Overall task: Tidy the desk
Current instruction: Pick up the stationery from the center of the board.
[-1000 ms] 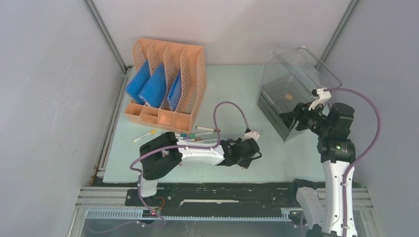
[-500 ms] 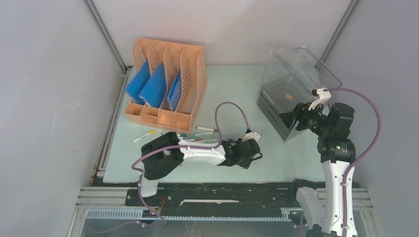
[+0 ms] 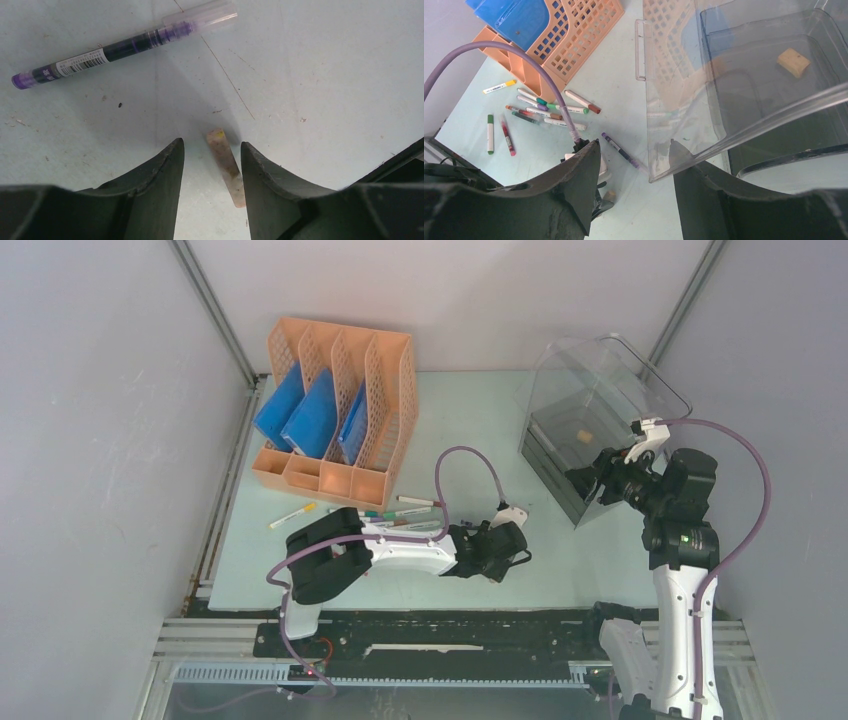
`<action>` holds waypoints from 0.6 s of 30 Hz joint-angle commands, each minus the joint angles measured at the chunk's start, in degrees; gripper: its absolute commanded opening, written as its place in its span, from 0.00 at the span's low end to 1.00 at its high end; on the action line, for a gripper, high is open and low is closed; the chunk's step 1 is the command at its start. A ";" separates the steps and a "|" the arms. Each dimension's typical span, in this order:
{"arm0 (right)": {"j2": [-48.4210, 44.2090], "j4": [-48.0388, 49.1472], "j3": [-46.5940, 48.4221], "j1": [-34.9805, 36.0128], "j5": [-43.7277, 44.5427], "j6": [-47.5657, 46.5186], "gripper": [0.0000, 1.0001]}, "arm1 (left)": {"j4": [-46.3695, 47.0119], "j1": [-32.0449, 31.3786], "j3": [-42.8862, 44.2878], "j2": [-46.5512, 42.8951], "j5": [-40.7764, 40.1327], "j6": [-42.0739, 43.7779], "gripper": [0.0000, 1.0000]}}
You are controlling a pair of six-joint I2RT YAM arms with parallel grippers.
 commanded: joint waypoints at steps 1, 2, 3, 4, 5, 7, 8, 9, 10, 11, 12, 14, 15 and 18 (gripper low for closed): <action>-0.54 2.55 1.80 0.66 -0.84 -0.82 0.62 | -0.55 -0.36 1.63 0.26 -0.98 -0.06 0.52; -0.60 2.55 1.82 0.66 -0.83 -0.82 0.62 | -0.54 -0.35 1.68 0.35 -0.93 -0.07 0.52; -0.68 2.55 1.83 0.66 -0.89 -0.82 0.62 | -0.58 -0.35 1.72 0.40 -0.78 -0.07 0.51; -0.68 2.55 1.82 0.66 -0.84 -0.84 0.62 | -0.58 -0.35 1.66 0.45 -0.80 -0.23 0.51; -0.76 2.59 1.82 0.66 -0.84 -0.82 0.62 | -0.55 -0.35 1.64 0.47 -0.75 -0.29 0.51; -0.77 2.55 1.78 0.66 -0.84 -0.82 0.62 | -0.79 -0.35 1.56 0.54 -0.90 -0.51 0.50; -0.78 2.56 1.82 0.72 -0.84 -0.82 0.62 | -0.83 -0.35 1.59 0.60 -0.88 -0.51 0.50; -0.72 2.55 1.83 0.73 -0.84 -0.82 0.62 | -0.94 -0.35 1.53 0.54 -0.96 -0.56 0.50; -0.72 2.59 1.75 0.74 -0.88 -0.82 0.62 | -0.89 -0.35 1.55 0.55 -0.95 -0.52 0.50; -0.75 2.55 1.74 0.75 -0.86 -0.86 0.62 | -0.97 -0.35 1.61 0.59 -0.98 -0.52 0.50; -0.77 2.55 1.80 0.75 -0.84 -0.82 0.62 | -0.97 -0.40 1.63 0.63 -0.93 -0.51 0.50; -0.73 2.55 1.80 0.75 -0.81 -0.87 0.62 | -0.97 -0.39 1.73 0.85 -0.87 -0.51 0.49; -0.71 2.55 1.82 0.75 -0.76 -0.82 0.62 | -1.04 -0.39 1.68 0.82 -0.91 -0.51 0.49; -0.76 2.54 1.81 0.73 -0.79 -0.82 0.62 | -1.12 -0.43 1.72 0.89 -0.97 -0.57 0.49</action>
